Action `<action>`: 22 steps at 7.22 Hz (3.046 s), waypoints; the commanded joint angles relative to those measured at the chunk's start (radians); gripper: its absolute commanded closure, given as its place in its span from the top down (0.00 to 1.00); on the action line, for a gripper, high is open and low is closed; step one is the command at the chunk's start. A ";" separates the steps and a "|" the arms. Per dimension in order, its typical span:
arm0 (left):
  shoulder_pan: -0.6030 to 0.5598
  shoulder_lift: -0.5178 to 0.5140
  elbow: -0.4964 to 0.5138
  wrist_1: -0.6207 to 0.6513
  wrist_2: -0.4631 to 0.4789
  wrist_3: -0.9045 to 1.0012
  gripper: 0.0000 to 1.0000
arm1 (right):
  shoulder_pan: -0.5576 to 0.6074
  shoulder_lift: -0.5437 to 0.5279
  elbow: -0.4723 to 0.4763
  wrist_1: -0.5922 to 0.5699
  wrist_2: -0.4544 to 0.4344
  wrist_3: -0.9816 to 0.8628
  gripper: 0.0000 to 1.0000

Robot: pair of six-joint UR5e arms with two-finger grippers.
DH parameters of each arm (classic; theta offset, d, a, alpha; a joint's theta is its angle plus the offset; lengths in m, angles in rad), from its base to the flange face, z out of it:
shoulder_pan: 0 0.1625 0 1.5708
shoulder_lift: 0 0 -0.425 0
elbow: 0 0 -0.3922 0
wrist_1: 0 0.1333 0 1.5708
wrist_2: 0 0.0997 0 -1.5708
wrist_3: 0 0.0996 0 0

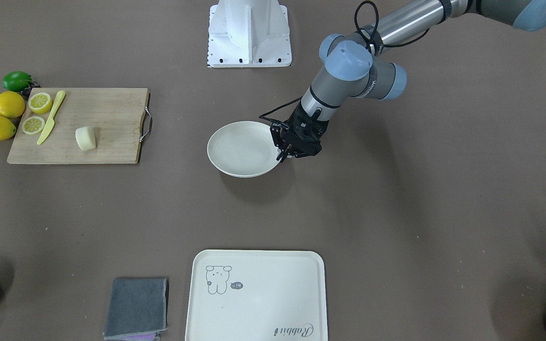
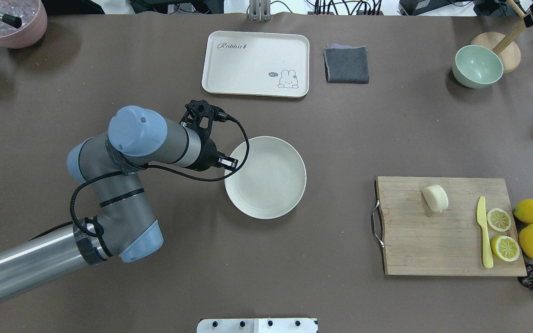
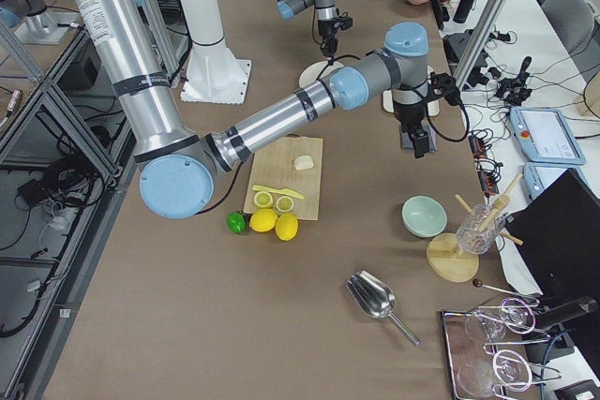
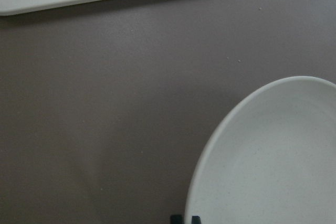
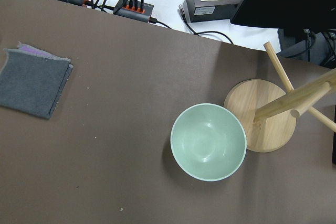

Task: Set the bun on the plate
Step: 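Slide the white plate with the left gripper toward the table center, then release the plate and withdraw the left arm while the right arm approaches the board, then lower the right gripper onto the pale yellow bun and grasp it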

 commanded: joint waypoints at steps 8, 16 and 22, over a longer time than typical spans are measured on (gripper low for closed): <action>-0.471 0.167 -0.096 0.010 -0.387 0.061 0.98 | -0.081 0.005 0.009 0.000 0.014 0.105 1.00; -0.796 0.307 0.044 0.021 -0.543 0.538 0.98 | -0.416 -0.243 0.178 0.030 0.054 0.157 1.00; -0.834 0.371 -0.049 0.018 -0.523 0.607 0.98 | -0.590 -0.237 0.105 0.037 -0.023 0.184 1.00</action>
